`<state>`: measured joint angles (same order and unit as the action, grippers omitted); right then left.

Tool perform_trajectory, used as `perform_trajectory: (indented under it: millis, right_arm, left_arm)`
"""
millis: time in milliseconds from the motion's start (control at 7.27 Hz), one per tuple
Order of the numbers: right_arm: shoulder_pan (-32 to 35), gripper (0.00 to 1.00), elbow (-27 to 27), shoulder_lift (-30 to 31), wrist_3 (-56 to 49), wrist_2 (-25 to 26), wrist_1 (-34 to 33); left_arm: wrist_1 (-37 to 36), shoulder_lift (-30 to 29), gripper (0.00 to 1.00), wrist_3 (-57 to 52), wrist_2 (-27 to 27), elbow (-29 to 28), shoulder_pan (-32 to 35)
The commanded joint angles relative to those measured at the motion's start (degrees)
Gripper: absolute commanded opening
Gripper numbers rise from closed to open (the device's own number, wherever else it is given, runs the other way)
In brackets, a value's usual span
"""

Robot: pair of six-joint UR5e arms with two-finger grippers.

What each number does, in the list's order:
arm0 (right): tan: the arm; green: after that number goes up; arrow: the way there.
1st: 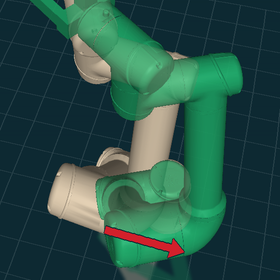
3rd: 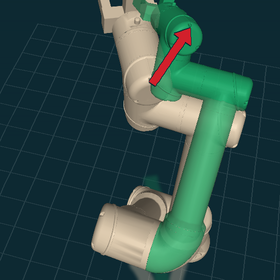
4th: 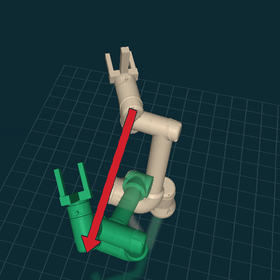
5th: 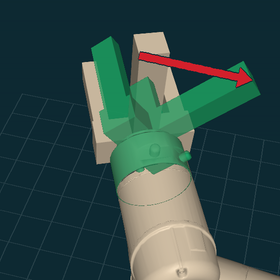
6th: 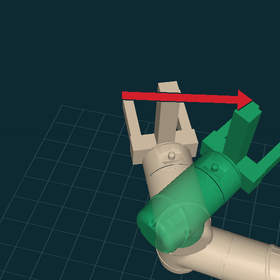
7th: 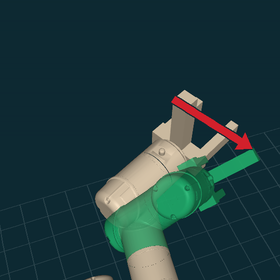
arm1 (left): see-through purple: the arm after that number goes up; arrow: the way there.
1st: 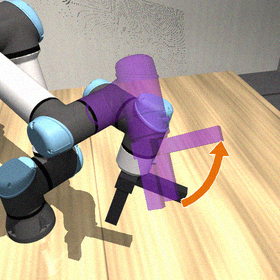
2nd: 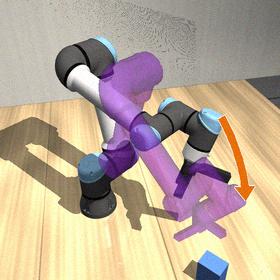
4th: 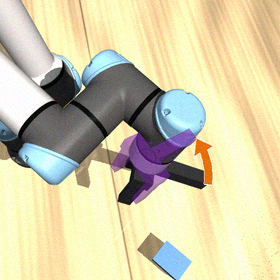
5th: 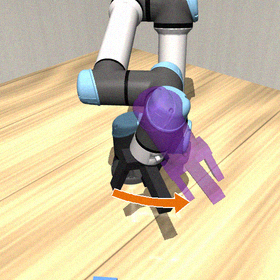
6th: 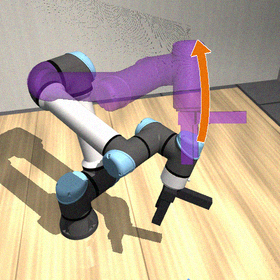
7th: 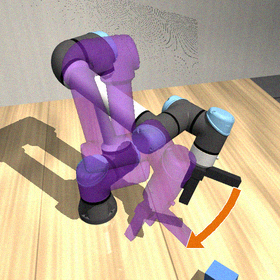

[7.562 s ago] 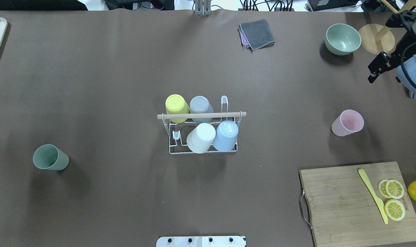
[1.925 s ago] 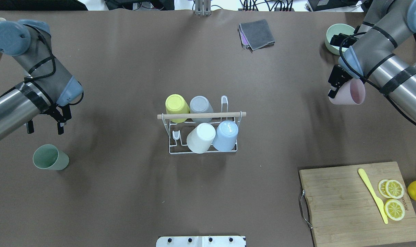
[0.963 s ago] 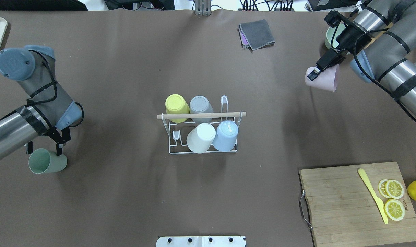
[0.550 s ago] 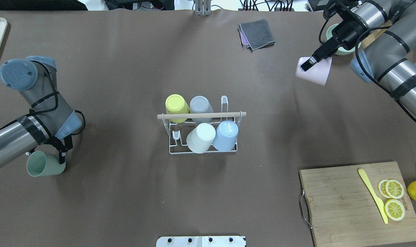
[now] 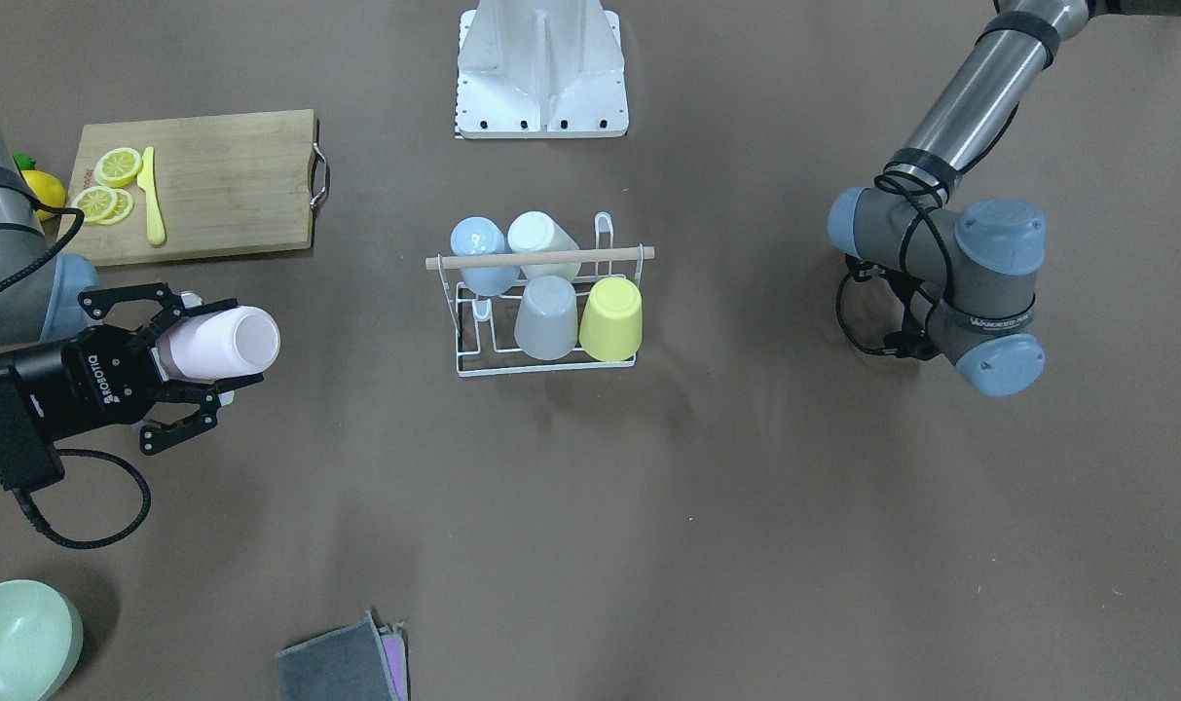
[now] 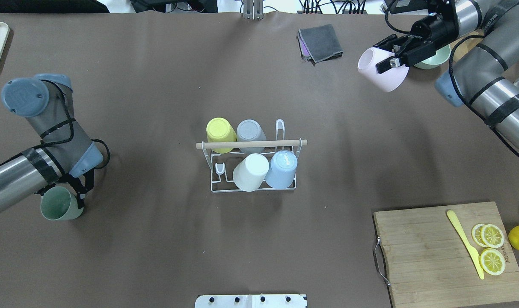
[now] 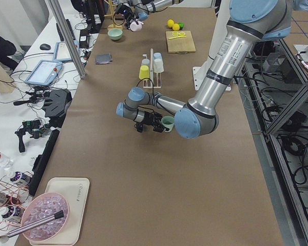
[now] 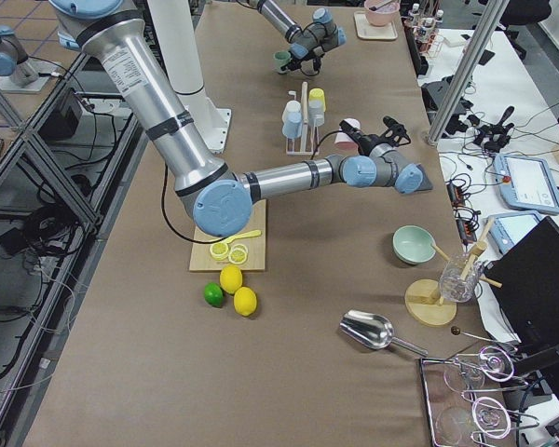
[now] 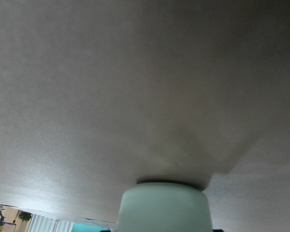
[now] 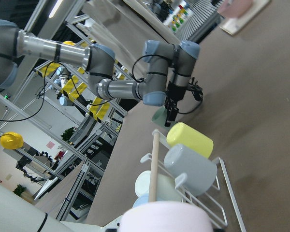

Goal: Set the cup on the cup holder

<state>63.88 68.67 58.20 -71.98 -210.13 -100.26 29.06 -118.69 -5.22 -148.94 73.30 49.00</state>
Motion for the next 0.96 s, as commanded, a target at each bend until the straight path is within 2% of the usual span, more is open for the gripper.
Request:
perform_trajectory:
  millis: [0,138,275,412,550,825]
  right_arm:
    - [-1.04,0.34,-1.26,0.16,-20.5,-10.61,-0.02]
    - [-2.08,0.34,-1.35,0.07,-26.14,-14.48,-0.02]
    - [-3.57,0.34,-2.31,-0.36,-31.24,-15.91,-0.02]
    - [-5.68,0.34,-3.53,-0.54,-37.3,-18.02,-0.02]
    - [-7.7,0.34,-5.11,-0.54,-42.14,-20.13,-0.02]
    - [-9.64,0.34,-5.48,-1.07,-46.48,-22.42,0.07]
  left_arm:
    - [-0.23,-0.4,0.0,-2.94,0.57,-0.09,9.91]
    - [-0.06,-0.83,0.0,-2.96,0.93,0.35,14.84]
    - [0.29,-2.14,0.0,-2.96,0.84,0.35,18.89]
    - [4.12,-2.85,0.0,-2.17,0.76,0.0,21.81]
    - [8.86,-2.86,0.0,0.18,0.76,-0.17,23.92]
    - [25.26,-2.86,0.0,9.04,1.37,-1.31,28.93]
